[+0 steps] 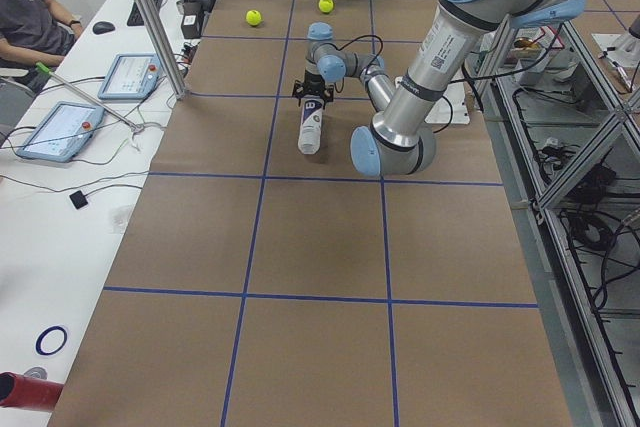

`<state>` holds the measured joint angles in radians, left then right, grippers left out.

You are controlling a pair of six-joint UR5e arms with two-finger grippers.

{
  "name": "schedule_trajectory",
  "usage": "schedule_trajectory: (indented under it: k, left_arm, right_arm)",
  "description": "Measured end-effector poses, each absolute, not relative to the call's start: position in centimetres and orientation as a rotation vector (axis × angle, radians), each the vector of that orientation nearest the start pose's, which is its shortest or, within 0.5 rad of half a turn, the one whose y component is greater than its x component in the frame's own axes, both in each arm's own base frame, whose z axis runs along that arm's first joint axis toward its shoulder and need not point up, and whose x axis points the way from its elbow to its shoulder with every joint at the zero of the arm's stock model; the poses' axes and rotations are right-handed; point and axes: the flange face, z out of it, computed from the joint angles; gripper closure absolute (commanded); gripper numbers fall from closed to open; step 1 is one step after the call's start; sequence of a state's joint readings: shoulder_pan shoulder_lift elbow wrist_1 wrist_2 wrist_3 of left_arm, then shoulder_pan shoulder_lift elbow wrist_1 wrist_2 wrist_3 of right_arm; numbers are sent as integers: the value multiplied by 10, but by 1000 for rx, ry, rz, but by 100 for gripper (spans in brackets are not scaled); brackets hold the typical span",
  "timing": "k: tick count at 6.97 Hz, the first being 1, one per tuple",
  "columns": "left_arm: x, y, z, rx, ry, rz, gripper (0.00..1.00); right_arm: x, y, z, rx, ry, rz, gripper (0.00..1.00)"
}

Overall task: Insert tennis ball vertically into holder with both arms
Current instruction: 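Close the left gripper around the can's open end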

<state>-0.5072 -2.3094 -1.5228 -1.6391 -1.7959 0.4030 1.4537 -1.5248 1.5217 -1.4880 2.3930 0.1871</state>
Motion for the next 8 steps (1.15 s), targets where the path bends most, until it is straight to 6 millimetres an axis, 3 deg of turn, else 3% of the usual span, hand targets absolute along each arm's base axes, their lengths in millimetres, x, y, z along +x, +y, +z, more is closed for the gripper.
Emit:
schedule_trajectory:
  k: [8]
  left_arm:
    - [589,-448,234,697,494,1476,1]
  right_arm:
    - [-1,-520,649,-53,-823,34,1]
